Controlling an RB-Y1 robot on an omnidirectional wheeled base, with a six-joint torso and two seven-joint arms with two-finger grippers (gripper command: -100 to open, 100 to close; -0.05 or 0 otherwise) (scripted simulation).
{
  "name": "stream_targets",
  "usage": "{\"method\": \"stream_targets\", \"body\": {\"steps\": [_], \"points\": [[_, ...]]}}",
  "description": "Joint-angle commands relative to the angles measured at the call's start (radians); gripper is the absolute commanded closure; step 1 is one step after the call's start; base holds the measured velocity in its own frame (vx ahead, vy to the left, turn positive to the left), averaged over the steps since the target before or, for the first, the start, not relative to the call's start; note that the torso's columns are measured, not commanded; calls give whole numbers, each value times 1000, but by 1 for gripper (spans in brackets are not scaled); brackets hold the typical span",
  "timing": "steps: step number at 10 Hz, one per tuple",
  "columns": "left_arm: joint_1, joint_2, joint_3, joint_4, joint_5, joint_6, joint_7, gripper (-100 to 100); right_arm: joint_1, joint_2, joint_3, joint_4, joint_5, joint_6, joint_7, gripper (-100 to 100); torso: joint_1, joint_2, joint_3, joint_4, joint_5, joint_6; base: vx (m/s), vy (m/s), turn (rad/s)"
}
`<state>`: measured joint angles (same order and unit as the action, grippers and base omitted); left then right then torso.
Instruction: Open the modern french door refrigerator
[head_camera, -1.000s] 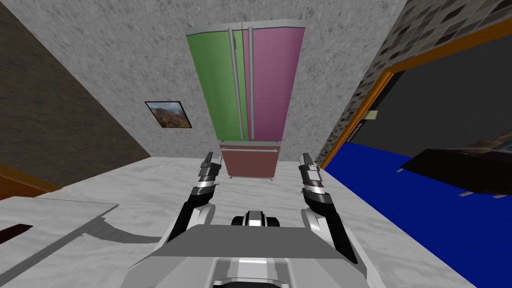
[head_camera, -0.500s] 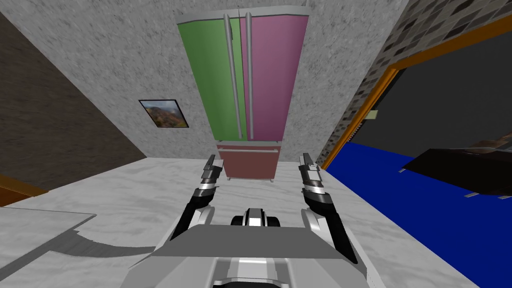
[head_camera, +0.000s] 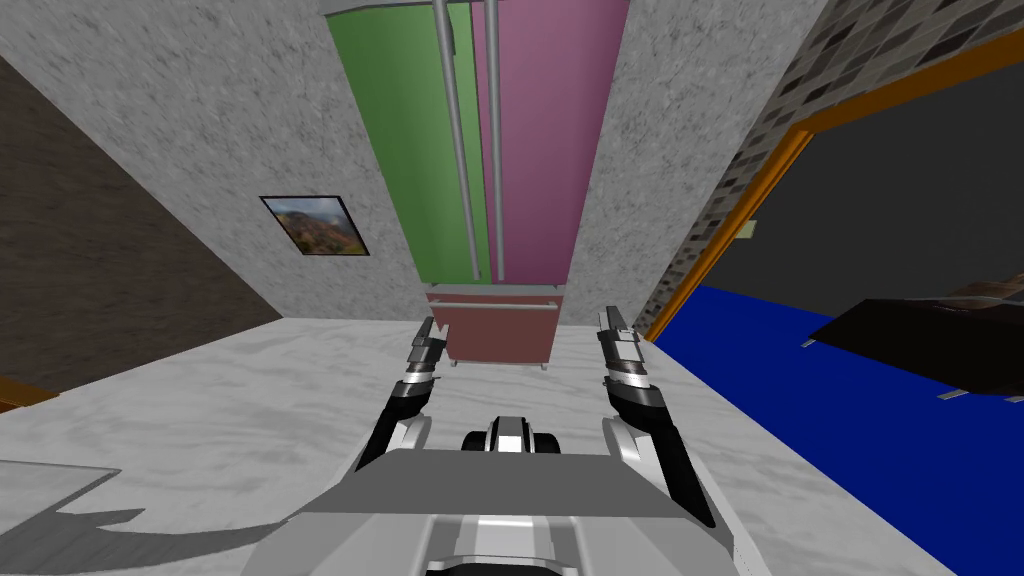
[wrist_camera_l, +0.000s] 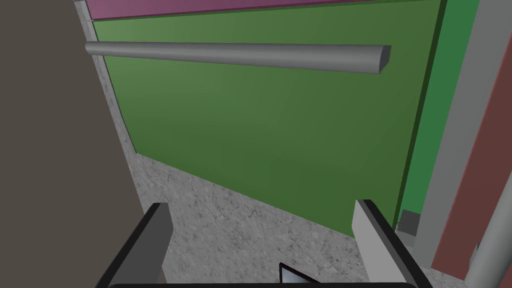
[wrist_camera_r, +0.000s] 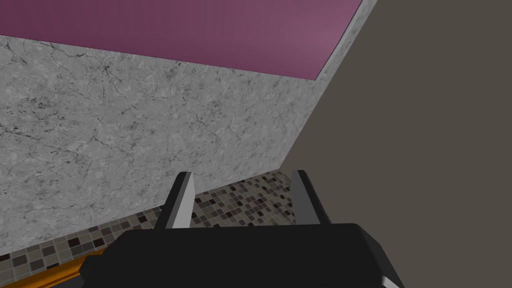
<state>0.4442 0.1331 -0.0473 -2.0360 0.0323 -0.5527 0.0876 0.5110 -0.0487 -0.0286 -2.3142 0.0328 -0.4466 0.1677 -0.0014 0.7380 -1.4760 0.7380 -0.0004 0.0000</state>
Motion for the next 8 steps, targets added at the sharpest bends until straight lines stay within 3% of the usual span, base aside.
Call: {"method": "stream_targets", "body": {"steps": [1, 8], "points": [[-10, 4, 3, 54, -2, -40, 2, -100, 0, 0, 0, 0, 0, 0, 0, 0, 1, 0, 0, 0, 0, 0, 89, -7, -4], [-35, 27, 9, 239, -10, -186, 12, -100, 0, 0, 0, 0, 0, 0, 0, 0, 1, 2, 1, 1, 0, 0, 118, -6, -15]]}}
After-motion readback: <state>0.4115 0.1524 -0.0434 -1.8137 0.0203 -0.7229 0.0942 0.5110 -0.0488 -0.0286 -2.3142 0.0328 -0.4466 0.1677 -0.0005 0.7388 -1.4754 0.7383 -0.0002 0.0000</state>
